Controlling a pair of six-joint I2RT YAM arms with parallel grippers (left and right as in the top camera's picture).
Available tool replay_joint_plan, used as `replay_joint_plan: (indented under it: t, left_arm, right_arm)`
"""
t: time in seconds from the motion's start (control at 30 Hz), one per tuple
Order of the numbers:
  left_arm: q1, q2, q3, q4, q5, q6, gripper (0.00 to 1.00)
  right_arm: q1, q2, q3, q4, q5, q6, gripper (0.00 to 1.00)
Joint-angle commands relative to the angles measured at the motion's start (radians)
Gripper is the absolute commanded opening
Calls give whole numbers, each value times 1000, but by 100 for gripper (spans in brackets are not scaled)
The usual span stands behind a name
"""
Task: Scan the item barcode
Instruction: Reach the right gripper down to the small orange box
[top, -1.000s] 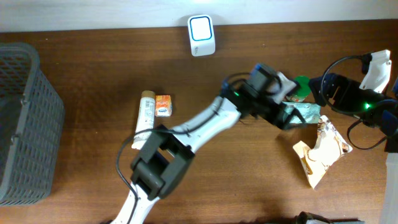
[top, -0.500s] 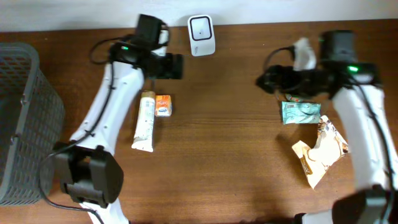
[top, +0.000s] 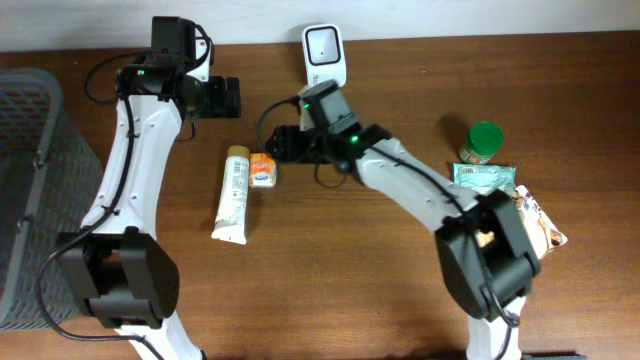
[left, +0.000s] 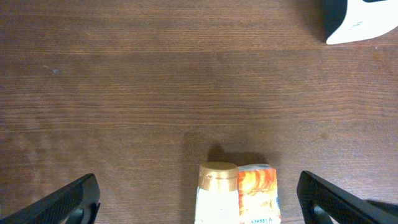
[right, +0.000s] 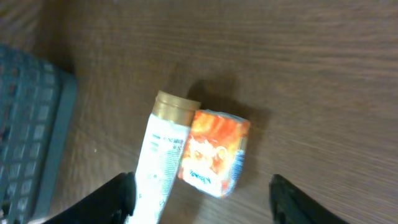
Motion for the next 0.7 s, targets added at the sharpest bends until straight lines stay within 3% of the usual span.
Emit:
replay_joint_plan:
  t: [0.0, 0.13, 0.27, 0.53, 0.63, 0.67]
  left_arm:
    - [2, 31, -3, -7, -3, 22, 99]
    - [2, 40, -3, -11, -3, 22, 99]
    - [2, 40, -3, -11, -3, 23, 99]
    - [2, 40, -3, -11, -3, 23, 99]
    - [2, 40, -3, -11, -3, 23, 99]
    - [2, 40, -3, -11, -3, 23, 99]
  right_arm:
    - [36, 84, 4, 58, 51, 39, 58]
    - [57, 164, 4, 90, 47, 47, 47]
    - [87, 185, 4, 105, 52, 46, 45]
    - [92, 225, 4, 55, 48, 76, 28]
    - [78, 221, 4, 40, 50, 75, 4]
    - [60, 204, 4, 16, 47, 75, 4]
